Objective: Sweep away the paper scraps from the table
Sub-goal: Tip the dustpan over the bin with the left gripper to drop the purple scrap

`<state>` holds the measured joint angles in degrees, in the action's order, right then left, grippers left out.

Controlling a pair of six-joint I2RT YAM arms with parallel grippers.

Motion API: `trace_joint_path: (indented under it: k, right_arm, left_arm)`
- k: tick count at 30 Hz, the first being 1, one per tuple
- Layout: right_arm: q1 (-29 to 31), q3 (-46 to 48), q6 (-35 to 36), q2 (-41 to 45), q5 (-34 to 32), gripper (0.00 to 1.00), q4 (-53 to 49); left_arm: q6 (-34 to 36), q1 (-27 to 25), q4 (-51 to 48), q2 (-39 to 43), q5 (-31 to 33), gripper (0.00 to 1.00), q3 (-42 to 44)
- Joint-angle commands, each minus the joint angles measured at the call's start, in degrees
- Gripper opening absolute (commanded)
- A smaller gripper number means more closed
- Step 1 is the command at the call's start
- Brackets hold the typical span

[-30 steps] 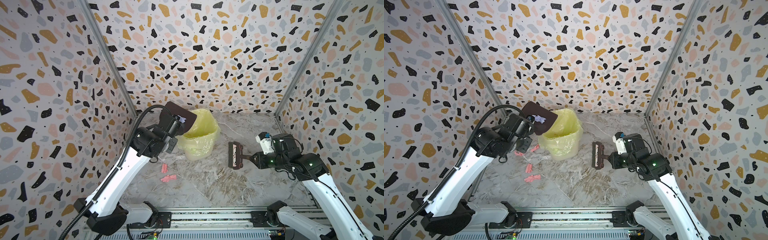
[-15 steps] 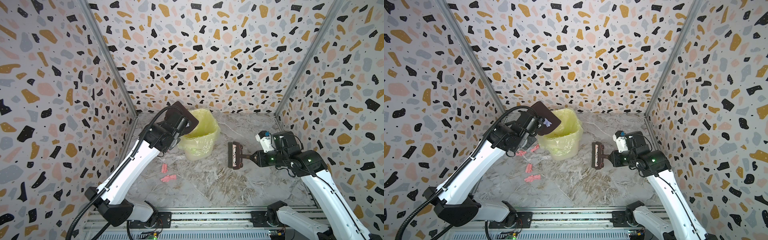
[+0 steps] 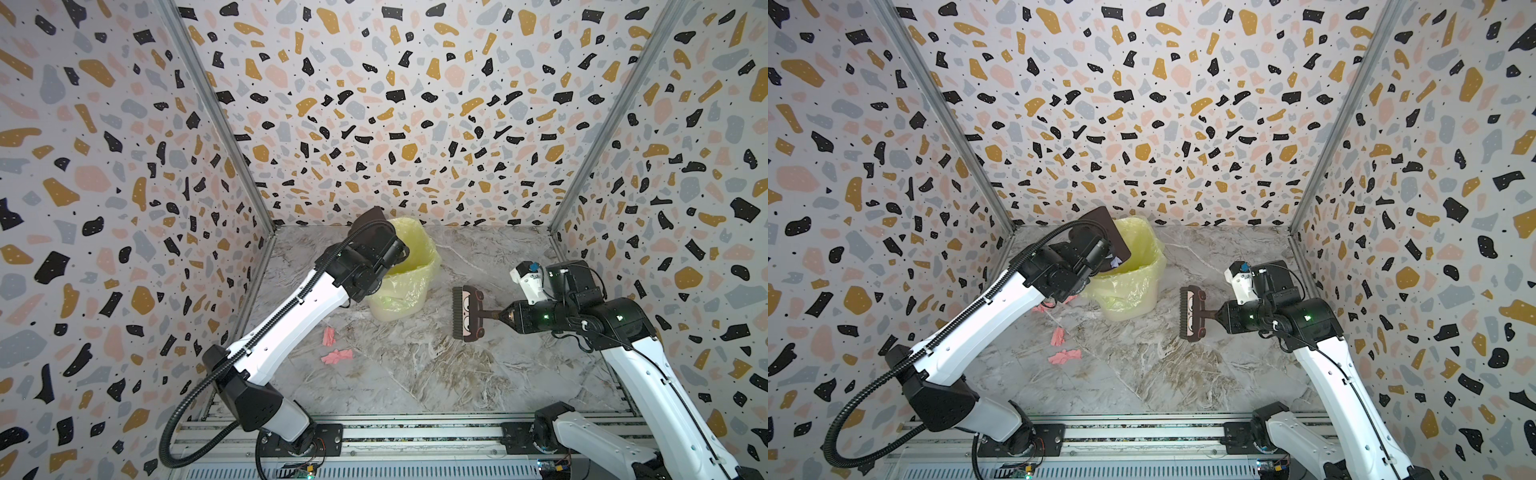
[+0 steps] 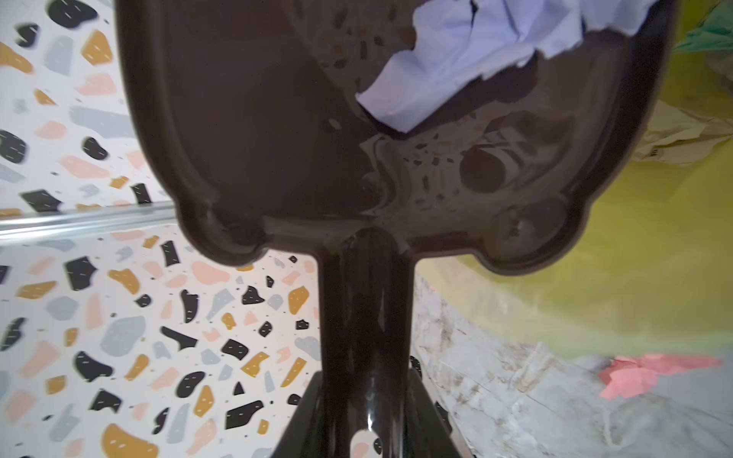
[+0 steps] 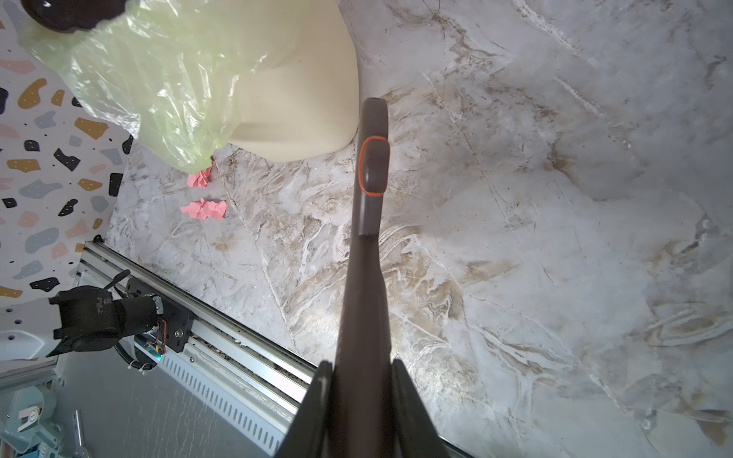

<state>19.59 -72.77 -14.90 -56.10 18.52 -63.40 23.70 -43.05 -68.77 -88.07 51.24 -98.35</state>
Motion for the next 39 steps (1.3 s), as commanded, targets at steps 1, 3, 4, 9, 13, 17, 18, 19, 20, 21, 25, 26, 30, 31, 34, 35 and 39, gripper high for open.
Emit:
trace_joint_path:
  k: [1,3,4,9,13,17,18,19,20,21,25,26,30,31,34,35,39]
  right_arm:
    - [-0.26,-2.28,0.67,0.89,1.03,0.0,-0.68]
    - [-0.3,-1.61,0.48,1.14,1.42,0.0,-0.2]
    - [-0.26,-1.26,0.25,1.25,1.59,0.0,0.05]
    - [-0.26,-0.53,-0.12,1.42,2.36,0.0,0.74]
    - [-0.26,-0.38,-0.07,1.4,2.51,0.0,0.9]
    - [-0.26,0.37,-0.33,1.69,3.14,0.0,1.66]
    - [-0.26,0.74,-0.54,1.84,3.32,0.0,1.94]
    - [-0.26,1.02,-0.67,1.99,3.48,0.0,2.11]
    - [-0.26,1.42,-0.88,2.24,3.7,0.0,2.37]
    - [-0.26,1.74,-1.04,2.34,3.73,0.0,2.71]
    - [-0.26,2.55,-1.43,3.06,3.93,0.0,2.95]
    - [-0.26,2.59,-1.38,3.14,3.89,0.0,2.93]
    - [-0.26,2.3,-1.45,3.13,3.8,0.0,2.67]
    - [-0.26,2.33,-1.44,3.18,3.8,0.0,2.7]
    - [-0.32,2.71,-1.58,3.33,4.21,0.0,3.0]
    - [-0.27,3.04,-1.79,3.47,4.52,0.0,3.41]
    - [-0.21,6.25,-3.58,4.86,7.76,0.0,6.41]
  left_arm:
    - [5.28,-2.04,3.66,0.74,12.07,0.0,0.98]
    - [7.89,-2.57,5.68,1.23,13.94,0.0,1.7]
    - [8.9,-2.57,6.4,1.37,14.6,0.0,1.81]
    - [13.58,-3.42,9.74,2.07,17.17,0.0,3.93]
    - [15.95,-4.86,11.76,1.96,19.07,0.0,5.72]
    - [19.12,-6.35,14.7,2.6,20.69,0.0,7.33]
    - [19.19,-6.37,14.77,2.52,20.86,0.0,7.08]
    - [19.52,-6.5,15.04,2.63,21.02,0.0,7.05]
    - [19.75,-6.44,15.27,2.71,21.09,0.0,7.11]
    - [20.07,-6.49,15.5,2.77,21.41,0.0,7.23]
    - [22.0,-6.85,17.43,3.31,21.9,0.0,9.09]
    - [22.0,-6.87,17.45,3.35,21.67,0.0,9.15]
    - [22.31,-7.05,17.55,3.45,21.79,0.0,9.28]
    - [22.44,-7.09,17.77,3.59,22.0,0.0,9.42]
    - [22.12,-7.06,17.83,3.81,21.88,0.0,9.4]
    - [21.75,-7.11,17.69,3.88,21.73,0.0,9.18]
    - [19.51,-7.32,17.14,4.6,19.49,0.0,7.64]
